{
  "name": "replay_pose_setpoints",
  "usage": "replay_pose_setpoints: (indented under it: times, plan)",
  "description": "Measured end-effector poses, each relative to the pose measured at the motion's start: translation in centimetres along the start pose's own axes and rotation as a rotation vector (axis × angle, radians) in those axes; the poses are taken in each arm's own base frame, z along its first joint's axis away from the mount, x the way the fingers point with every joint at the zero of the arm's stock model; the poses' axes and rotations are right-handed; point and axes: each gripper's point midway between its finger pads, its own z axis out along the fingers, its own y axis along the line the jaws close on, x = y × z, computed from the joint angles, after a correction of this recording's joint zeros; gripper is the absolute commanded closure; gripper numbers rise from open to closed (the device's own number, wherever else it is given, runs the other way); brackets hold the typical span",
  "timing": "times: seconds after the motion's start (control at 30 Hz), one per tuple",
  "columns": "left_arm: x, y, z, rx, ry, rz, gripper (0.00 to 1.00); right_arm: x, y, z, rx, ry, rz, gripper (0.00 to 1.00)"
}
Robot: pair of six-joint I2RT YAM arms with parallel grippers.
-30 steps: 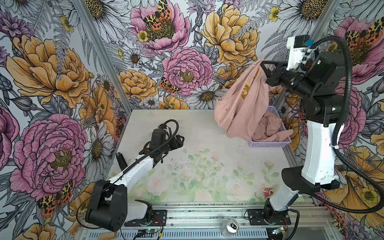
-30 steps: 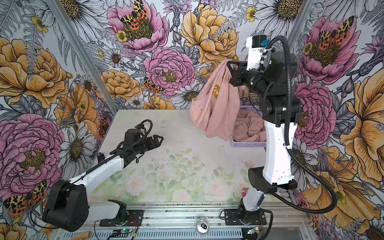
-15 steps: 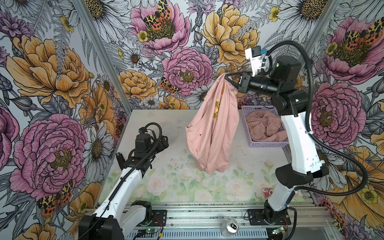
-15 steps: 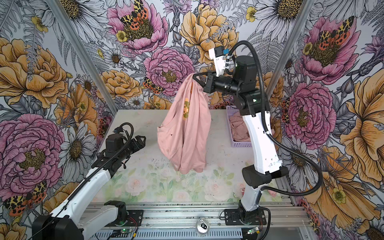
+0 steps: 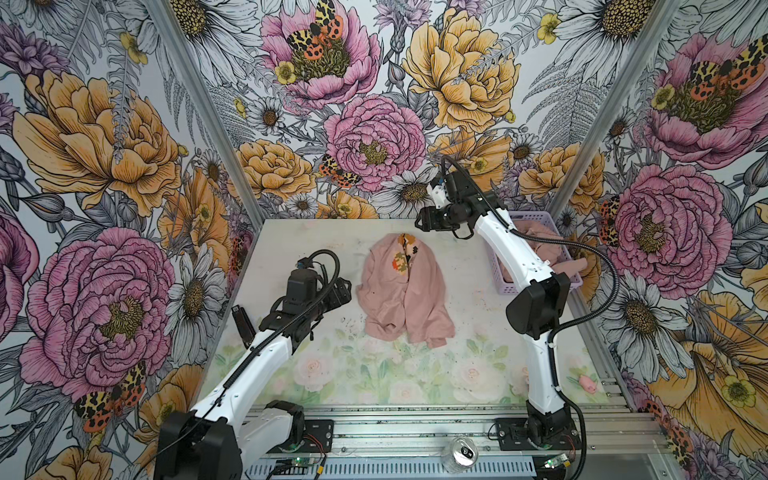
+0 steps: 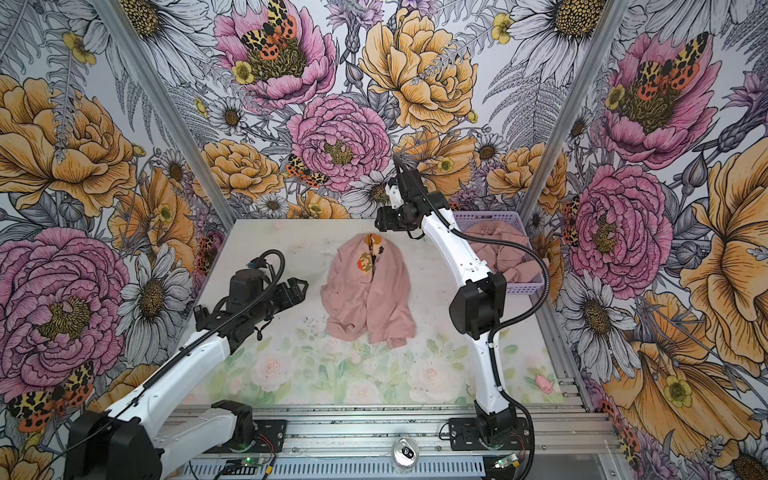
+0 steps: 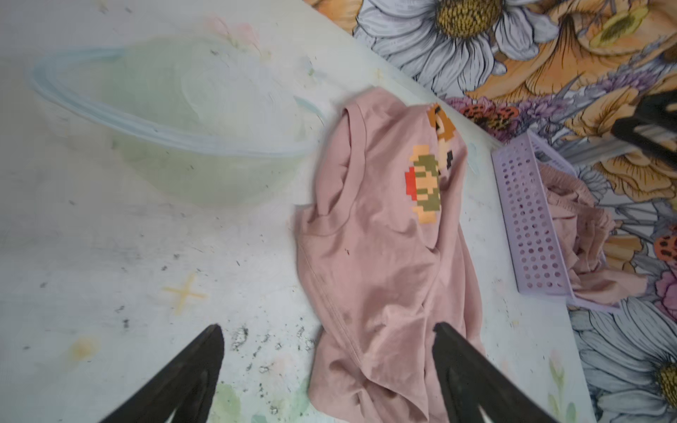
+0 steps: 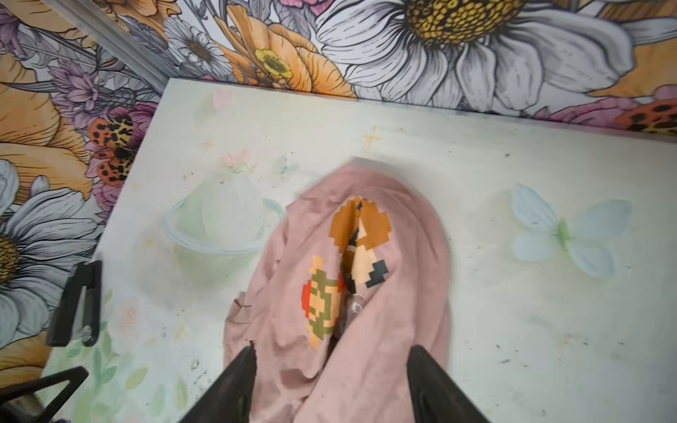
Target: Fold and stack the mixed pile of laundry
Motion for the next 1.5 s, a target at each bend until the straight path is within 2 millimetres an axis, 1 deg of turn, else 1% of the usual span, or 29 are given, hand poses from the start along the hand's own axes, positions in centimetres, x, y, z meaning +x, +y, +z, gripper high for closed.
replay_pose_setpoints:
  times: [0.07, 0.1, 0.17, 0.2, 0.27, 0.3, 0.33, 0.4, 0.47, 0.5, 0.57, 0.6, 0.7, 0.77, 0.8, 0.83, 0.9, 0.93, 1.0, 1.03, 1.07, 1.1, 1.17, 1.23, 1.27, 1.33, 1.37, 1.43, 1.5]
  plan:
    - [2.6, -1.5, 2.0, 0.038, 0.087, 0.015, 0.11, 1.3, -0.4, -1.3, 0.036, 0.017, -0.006, 0.30]
    - [4.2, -2.1, 3.2, 0.053, 0.140, 0.023, 0.12, 2.1, -0.6, -1.8, 0.052, 0.025, -0.010, 0.30]
    - [6.7, -2.7, 4.8, 0.063, 0.222, 0.026, 0.14, 3.6, -1.0, -2.5, 0.069, 0.038, -0.010, 0.29]
    - [8.5, -2.9, 6.0, 0.059, 0.278, 0.030, 0.15, 4.8, -1.1, -2.9, 0.078, 0.052, -0.008, 0.29]
    - [10.4, -3.0, 7.4, 0.050, 0.346, 0.030, 0.21, 6.8, -1.4, -2.9, 0.083, 0.077, -0.004, 0.29]
    - [11.2, -3.2, 8.2, 0.047, 0.379, 0.032, 0.27, 8.1, -1.7, -2.5, 0.087, 0.097, 0.004, 0.29]
    - [11.7, -3.4, 8.7, 0.047, 0.399, 0.036, 0.35, 9.0, -1.8, -2.1, 0.088, 0.112, 0.007, 0.30]
    - [12.4, -3.9, 10.0, 0.043, 0.438, 0.041, 0.55, 10.9, -2.3, -0.6, 0.089, 0.149, 0.017, 0.31]
    - [12.5, -4.0, 10.7, 0.034, 0.456, 0.049, 0.73, 12.3, -2.6, 0.8, 0.092, 0.183, 0.023, 0.31]
    - [12.6, -3.9, 11.0, 0.025, 0.466, 0.055, 0.81, 12.7, -2.8, 1.6, 0.091, 0.193, 0.024, 0.31]
    - [12.5, -3.6, 11.1, 0.006, 0.477, 0.070, 0.92, 12.9, -2.9, 3.2, 0.089, 0.200, 0.021, 0.30]
    - [12.4, -3.4, 11.1, -0.007, 0.478, 0.069, 0.95, 12.8, -2.9, 4.1, 0.088, 0.203, 0.019, 0.30]
    - [11.9, -1.8, 10.9, -0.052, 0.486, 0.069, 1.00, 11.2, -2.7, 7.5, 0.078, 0.187, 0.006, 0.29]
    - [11.1, -0.3, 10.8, -0.087, 0.482, 0.055, 1.00, 10.0, -2.6, 9.7, 0.071, 0.168, -0.005, 0.29]
    - [10.3, 0.6, 10.7, -0.107, 0.473, 0.048, 1.00, 9.2, -2.6, 10.7, 0.068, 0.156, -0.008, 0.30]
    - [9.7, 1.3, 10.5, -0.125, 0.466, 0.044, 1.00, 8.6, -2.6, 11.7, 0.065, 0.145, -0.010, 0.34]
    - [7.9, 3.1, 10.2, -0.169, 0.443, 0.027, 1.00, 7.3, -2.5, 13.7, 0.061, 0.115, -0.022, 0.54]
    - [7.2, 3.8, 10.1, -0.186, 0.433, 0.022, 1.00, 7.1, -2.7, 14.4, 0.064, 0.111, -0.027, 0.63]
    - [4.7, 5.2, 10.0, -0.218, 0.392, 0.012, 1.00, 7.7, -3.2, 15.4, 0.078, 0.124, -0.020, 0.83]
    - [3.3, 5.7, 10.0, -0.231, 0.369, 0.010, 1.00, 8.4, -3.5, 15.7, 0.083, 0.139, -0.018, 0.92]
    - [2.0, 6.2, 10.0, -0.241, 0.345, 0.008, 1.00, 9.0, -3.7, 15.8, 0.088, 0.154, -0.015, 0.98]
    - [0.3, 6.5, 10.1, -0.249, 0.317, 0.010, 1.00, 9.7, -3.8, 15.8, 0.091, 0.167, -0.010, 1.00]
    - [-3.0, 6.9, 10.6, -0.260, 0.259, 0.016, 1.00, 12.2, -3.9, 15.4, 0.090, 0.218, 0.011, 1.00]
    - [-5.8, 7.1, 11.6, -0.267, 0.218, 0.028, 1.00, 14.8, -3.9, 14.5, 0.089, 0.271, 0.029, 1.00]
    - [-7.1, 7.1, 12.3, -0.269, 0.199, 0.035, 1.00, 16.1, -3.7, 13.9, 0.081, 0.296, 0.039, 1.00]
    - [-9.0, 7.1, 14.0, -0.270, 0.179, 0.050, 1.00, 18.2, -2.3, 12.7, 0.053, 0.336, 0.051, 1.00]
    - [-9.7, 7.0, 14.9, -0.268, 0.172, 0.053, 1.00, 19.3, -1.2, 12.2, 0.032, 0.356, 0.054, 1.00]
    - [-10.8, 6.8, 16.7, -0.262, 0.164, 0.063, 1.00, 21.4, 1.7, 11.5, -0.026, 0.396, 0.056, 1.00]
    - [-11.9, 6.4, 18.4, -0.251, 0.152, 0.070, 1.00, 23.3, 5.5, 11.3, -0.101, 0.436, 0.051, 1.00]
